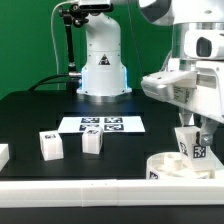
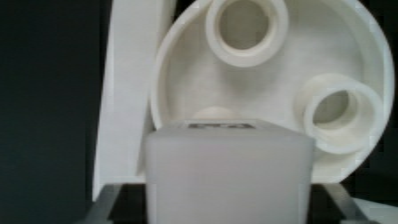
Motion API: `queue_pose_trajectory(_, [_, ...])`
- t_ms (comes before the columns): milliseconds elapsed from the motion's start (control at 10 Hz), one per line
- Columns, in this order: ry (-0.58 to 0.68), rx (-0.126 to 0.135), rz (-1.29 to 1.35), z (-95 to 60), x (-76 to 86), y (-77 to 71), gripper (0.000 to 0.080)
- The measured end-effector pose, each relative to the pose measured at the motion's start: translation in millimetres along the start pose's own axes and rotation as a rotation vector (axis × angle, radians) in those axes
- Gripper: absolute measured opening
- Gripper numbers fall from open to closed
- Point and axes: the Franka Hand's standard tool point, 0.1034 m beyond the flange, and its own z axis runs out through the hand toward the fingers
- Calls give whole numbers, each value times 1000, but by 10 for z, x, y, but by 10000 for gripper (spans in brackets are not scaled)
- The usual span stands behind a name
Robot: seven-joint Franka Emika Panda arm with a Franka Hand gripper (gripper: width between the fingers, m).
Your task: Assemble stool
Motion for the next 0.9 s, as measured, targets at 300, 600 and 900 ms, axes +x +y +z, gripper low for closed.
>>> queue_pose_trajectory(300, [-1,22,192,4,7,-13,341])
queue_pose_trajectory(600, [-11,44,460,17,-8,-4,341])
queue_pose_trajectory(900, [8,35,681,19,-4,7,341])
